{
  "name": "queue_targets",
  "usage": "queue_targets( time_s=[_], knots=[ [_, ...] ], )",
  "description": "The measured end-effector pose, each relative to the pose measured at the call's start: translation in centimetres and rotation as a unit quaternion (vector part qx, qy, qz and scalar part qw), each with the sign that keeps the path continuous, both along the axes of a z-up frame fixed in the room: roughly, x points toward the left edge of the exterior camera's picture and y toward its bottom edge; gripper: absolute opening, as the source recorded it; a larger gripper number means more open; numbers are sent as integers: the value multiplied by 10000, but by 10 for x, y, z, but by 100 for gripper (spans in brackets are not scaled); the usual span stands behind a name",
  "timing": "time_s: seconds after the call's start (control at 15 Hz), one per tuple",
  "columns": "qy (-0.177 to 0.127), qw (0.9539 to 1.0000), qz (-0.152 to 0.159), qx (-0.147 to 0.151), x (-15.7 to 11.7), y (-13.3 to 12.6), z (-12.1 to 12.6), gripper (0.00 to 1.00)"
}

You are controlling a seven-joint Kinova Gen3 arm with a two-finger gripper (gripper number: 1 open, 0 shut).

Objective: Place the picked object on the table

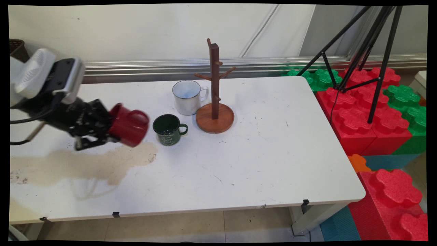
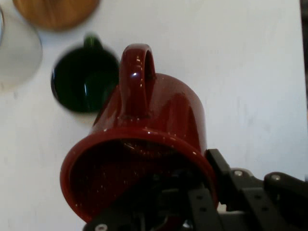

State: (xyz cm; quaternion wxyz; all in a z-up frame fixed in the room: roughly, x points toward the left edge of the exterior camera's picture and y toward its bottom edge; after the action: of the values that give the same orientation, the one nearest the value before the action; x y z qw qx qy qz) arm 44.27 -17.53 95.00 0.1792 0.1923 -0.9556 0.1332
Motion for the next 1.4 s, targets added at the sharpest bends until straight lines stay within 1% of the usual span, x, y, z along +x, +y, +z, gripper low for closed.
queue_targets(
  time_s=[0.2,0.33,0.47,0.87,1.07,1.4],
  knots=[
    [-496,9984,130,220,19,14,-4,0],
    [-712,9967,209,325,22,19,-10,0],
    [-894,9948,265,414,19,21,-19,0],
    [-1278,9882,570,627,-5,5,-52,0],
    [-1415,9848,688,734,-17,-4,-70,0],
    [-1576,9801,818,891,-35,-14,-91,0]
  ],
)
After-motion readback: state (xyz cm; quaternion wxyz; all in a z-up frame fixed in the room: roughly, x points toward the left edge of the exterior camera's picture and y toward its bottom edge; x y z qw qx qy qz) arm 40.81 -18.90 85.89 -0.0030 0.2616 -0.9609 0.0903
